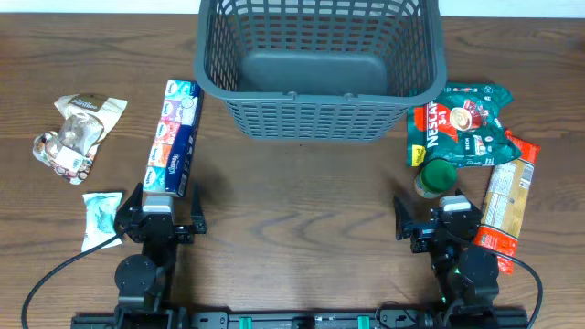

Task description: Pack container

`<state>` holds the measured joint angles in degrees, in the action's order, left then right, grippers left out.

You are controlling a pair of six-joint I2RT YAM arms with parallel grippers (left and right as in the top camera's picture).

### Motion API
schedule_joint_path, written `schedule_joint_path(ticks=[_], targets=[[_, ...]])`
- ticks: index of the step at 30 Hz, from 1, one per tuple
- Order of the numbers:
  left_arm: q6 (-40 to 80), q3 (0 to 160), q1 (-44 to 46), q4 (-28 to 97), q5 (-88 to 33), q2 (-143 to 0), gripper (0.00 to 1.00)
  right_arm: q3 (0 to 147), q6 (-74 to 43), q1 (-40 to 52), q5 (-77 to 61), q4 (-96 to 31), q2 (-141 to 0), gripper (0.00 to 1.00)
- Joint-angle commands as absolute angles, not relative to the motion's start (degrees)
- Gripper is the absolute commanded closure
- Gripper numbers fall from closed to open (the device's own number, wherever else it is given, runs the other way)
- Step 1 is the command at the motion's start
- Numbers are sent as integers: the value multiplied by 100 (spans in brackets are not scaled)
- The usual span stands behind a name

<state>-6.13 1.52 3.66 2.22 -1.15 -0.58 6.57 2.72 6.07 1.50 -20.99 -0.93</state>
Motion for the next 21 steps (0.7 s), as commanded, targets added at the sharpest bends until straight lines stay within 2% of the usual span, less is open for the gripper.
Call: schedule_joint_path(ticks=[1, 8, 11, 14, 18, 21], targets=[[-587, 23, 395, 401, -84, -23, 2, 624, 283, 565, 150, -2097, -34, 1], [-593, 23, 395, 399, -71, -23, 1, 624, 145, 565, 102, -2023, -34, 1], [-716, 23, 395, -108, 86, -23, 1, 626, -237, 565, 34, -2102, -40, 1], [-148, 71, 395, -735, 45, -23, 2, 626, -467, 565, -574, -2071, -51, 1], [779, 541, 395, -379, -1, -270, 1, 810, -1481, 565, -840, -1999, -222, 1], [937, 1173, 395, 106, -440, -810, 2, 1415, -1581, 565, -991, -2084, -626, 1]])
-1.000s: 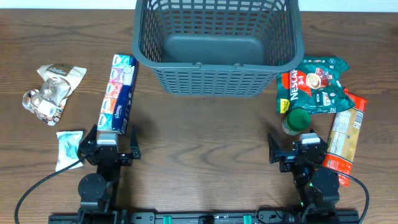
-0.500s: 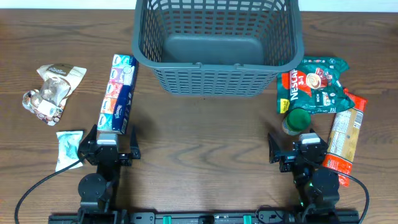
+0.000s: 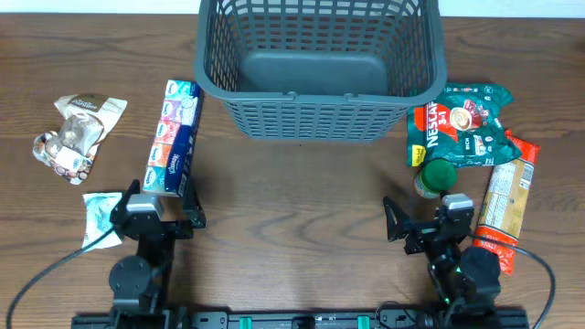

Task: Pack container
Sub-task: 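Reach the right gripper to the green-capped jar and grasp it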

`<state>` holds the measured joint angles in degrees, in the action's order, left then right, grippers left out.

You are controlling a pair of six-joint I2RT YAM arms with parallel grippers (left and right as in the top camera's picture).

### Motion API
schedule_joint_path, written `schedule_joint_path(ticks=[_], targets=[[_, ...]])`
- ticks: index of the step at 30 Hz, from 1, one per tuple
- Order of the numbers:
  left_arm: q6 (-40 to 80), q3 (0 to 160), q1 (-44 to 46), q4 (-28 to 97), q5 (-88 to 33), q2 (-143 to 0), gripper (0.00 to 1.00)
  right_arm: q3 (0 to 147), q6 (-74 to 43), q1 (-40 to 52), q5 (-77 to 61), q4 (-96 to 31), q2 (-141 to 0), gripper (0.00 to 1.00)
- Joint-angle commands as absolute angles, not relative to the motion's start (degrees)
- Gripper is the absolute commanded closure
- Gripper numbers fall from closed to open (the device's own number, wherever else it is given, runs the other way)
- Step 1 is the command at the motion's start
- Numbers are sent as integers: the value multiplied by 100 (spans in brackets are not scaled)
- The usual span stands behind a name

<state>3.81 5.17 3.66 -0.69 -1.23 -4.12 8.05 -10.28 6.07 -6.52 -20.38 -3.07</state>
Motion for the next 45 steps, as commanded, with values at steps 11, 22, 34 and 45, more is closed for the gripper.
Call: schedule_joint_path(ticks=[11, 22, 34, 45], targets=[[705, 4134, 395, 2626, -672, -3632, 2, 5301, -740, 554, -972, -5433, -3848, 1], [196, 6313, 395, 5057, -687, -5009, 2, 8512, 285, 554, -749, -8442, -5986, 1], [200, 6318, 395, 5103, -683, -5155, 1, 8593, -1542, 150, 919, -8206, -7745, 1], [200, 6313, 395, 5417, -344, -5472, 1, 8584, -1315, -137, 849, -7133, -9306, 1]])
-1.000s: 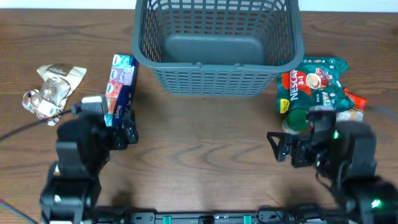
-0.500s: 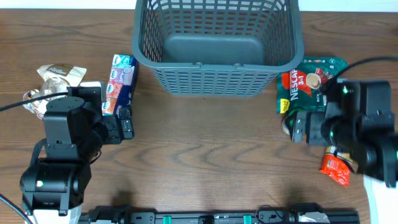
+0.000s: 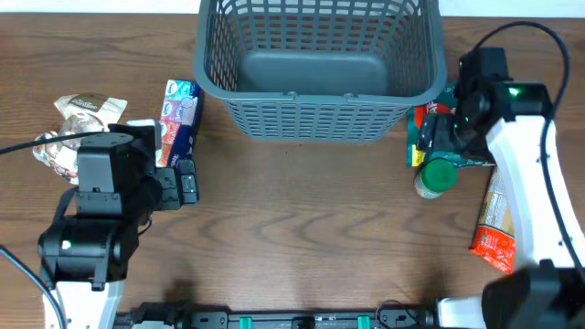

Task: Pack container
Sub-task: 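Reach the right gripper to the green-capped jar and grasp it, then lift the jar with the right gripper and carry it over the basket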

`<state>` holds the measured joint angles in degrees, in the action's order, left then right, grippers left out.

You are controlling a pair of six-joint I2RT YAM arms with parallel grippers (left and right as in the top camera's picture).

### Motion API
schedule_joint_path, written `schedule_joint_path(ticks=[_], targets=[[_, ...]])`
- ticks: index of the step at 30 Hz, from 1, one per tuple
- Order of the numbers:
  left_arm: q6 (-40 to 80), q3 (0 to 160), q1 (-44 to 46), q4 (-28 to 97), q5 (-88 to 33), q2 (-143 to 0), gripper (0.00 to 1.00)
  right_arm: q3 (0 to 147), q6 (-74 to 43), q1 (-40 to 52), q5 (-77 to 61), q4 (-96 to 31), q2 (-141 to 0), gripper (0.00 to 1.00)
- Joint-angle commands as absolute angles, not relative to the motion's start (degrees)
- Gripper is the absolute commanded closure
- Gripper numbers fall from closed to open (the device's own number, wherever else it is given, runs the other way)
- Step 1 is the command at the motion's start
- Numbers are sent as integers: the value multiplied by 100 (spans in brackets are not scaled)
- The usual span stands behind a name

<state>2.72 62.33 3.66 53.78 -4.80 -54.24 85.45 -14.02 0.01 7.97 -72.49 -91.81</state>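
The grey plastic basket stands at the back middle of the table with nothing inside it. My left gripper hangs at the near end of the blue tissue pack, partly covering it. Whether it is open cannot be made out from above. My right gripper is over the left edge of the green-and-red Nescafe bag, just behind the green-lidded jar. Its jaws are hidden under the wrist.
A crumpled snack bag lies at the far left, half under my left arm. An orange-red packet lies at the right, partly under the white right arm link. Bare wood stretches in front of the basket.
Both arms left their rest pose at the table's front edge. The left one now reaches over the tissue pack, hiding the white sachet. The right one now reaches over the Nescafe bag and jar.
Both grippers first sat parked and spread at the front edge, left near the tissue pack, right near the jar. Then each had shifted slightly in place. Now both arms are raised and extended over the items at either side of the basket.
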Motion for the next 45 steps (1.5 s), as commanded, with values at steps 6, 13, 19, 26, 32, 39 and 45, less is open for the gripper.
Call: schedule_joint_path(ticks=[6, 13, 19, 26, 32, 39, 45], targets=[[202, 6313, 395, 5352, -342, -5509, 1, 8549, -954, -401, 578, -6722, -9657, 1], [202, 6313, 395, 5177, -342, -5509, 1, 8250, -810, -517, 395, -6270, -9765, 1], [217, 6313, 395, 5070, -342, -5509, 1, 7594, -829, -523, 252, -5789, -9765, 1], [217, 6313, 395, 5035, -342, -5509, 1, 6851, -875, -523, 252, -5155, -9765, 1], [217, 6313, 395, 5041, -342, -5509, 1, 6298, -982, -523, 255, -4604, -9765, 1], [217, 6313, 395, 5046, -342, -5509, 1, 5830, -987, -523, 252, -4154, -9765, 1], [220, 6313, 395, 5048, -342, -5509, 1, 5763, -1068, -523, 255, -4108, -9765, 16]])
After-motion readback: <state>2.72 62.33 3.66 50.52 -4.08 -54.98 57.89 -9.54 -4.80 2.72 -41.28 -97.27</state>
